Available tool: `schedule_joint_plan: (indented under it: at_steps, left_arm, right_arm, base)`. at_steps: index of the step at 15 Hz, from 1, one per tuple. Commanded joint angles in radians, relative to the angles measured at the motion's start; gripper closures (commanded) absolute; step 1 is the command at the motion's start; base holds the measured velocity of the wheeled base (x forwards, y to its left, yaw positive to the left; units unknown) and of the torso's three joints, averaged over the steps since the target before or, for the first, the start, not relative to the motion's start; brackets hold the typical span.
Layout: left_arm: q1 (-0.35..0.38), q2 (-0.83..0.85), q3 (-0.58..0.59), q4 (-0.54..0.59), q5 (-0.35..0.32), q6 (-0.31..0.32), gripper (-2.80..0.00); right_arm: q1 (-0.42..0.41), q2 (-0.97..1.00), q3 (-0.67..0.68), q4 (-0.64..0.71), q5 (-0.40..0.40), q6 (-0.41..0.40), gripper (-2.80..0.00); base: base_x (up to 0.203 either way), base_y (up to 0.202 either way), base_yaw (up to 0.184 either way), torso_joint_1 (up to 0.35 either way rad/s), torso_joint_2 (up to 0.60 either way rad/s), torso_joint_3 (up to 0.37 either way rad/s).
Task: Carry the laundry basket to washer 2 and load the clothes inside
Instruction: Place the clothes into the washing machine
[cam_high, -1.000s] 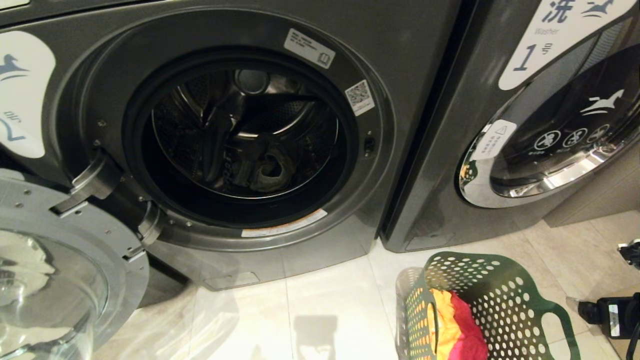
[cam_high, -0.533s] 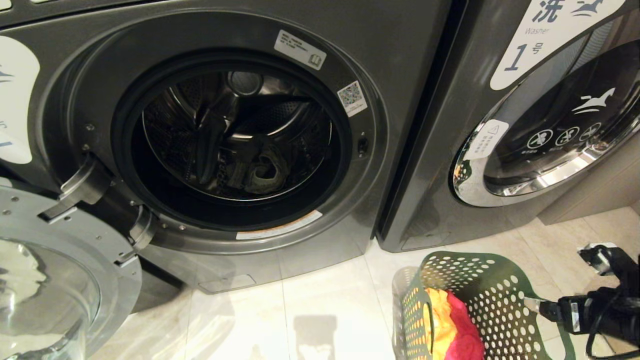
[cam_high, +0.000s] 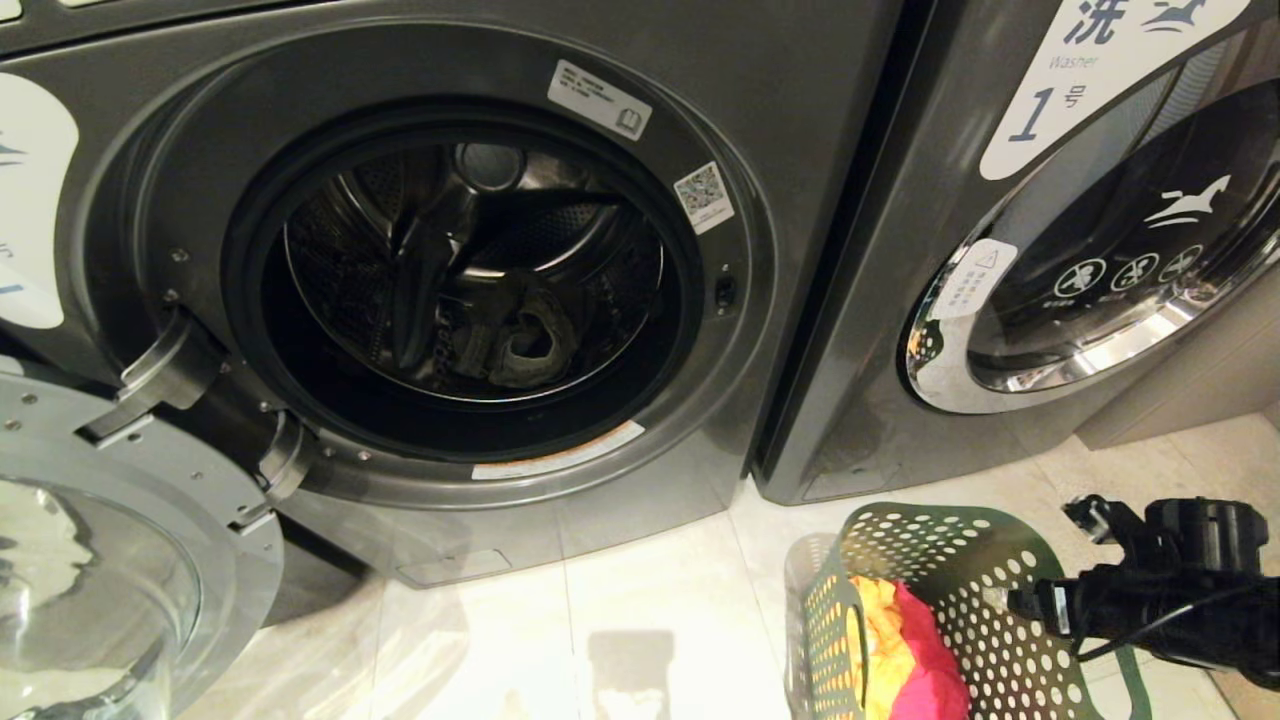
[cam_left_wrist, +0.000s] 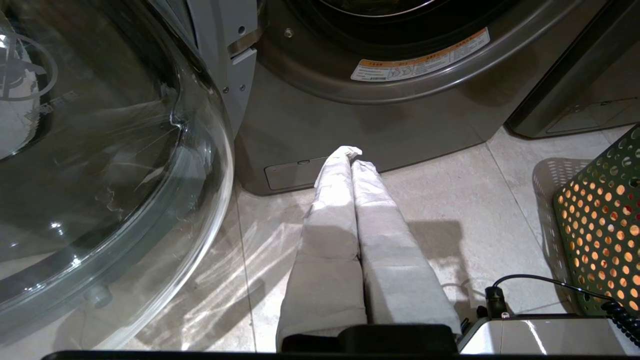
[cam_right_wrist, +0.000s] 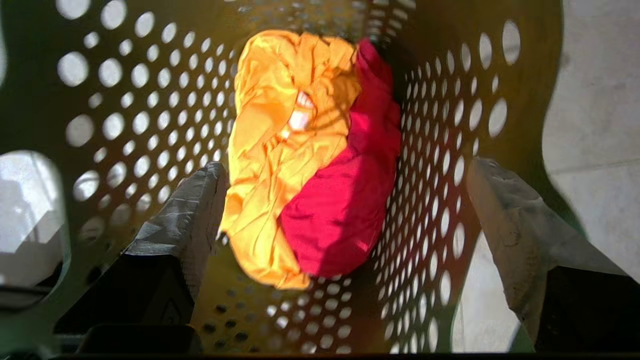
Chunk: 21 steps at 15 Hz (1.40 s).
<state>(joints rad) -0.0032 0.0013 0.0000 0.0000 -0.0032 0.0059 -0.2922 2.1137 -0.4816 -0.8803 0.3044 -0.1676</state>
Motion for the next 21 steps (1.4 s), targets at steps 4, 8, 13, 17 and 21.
schedule_joint_plan:
  at_steps: [4,8,13,17,21]
  left_arm:
    - [0.0,0.0,0.0,0.0,0.0,0.0,0.0]
    - [0.0,0.0,0.0,0.0,0.0,0.0,0.0]
    - [0.0,0.0,0.0,0.0,0.0,0.0,0.0]
    - [0.0,0.0,0.0,0.0,0.0,0.0,0.0]
    - [0.0,0.0,0.0,0.0,0.0,0.0,0.0]
  right_arm:
    - [-0.038,0.319,-0.329,0.038,0.127,-0.174,-2.8]
    - [-0.039,0.332,-0.351,0.171,0.191,-0.3,-2.8]
    - [-0.014,0.375,-0.358,0.183,0.207,-0.342,-2.8]
    - [0.04,0.431,-0.383,0.178,0.208,-0.35,-2.8]
    - [0.039,0.506,-0.449,0.17,0.211,-0.376,-2.8]
  base:
    - [0.0,0.0,0.0,0.0,0.0,0.0]
    - [0.0,0.0,0.0,0.0,0.0,0.0]
    - [0.0,0.0,0.0,0.0,0.0,0.0]
    - [0.0,0.0,0.0,0.0,0.0,0.0]
    - [0.0,0.0,0.0,0.0,0.0,0.0]
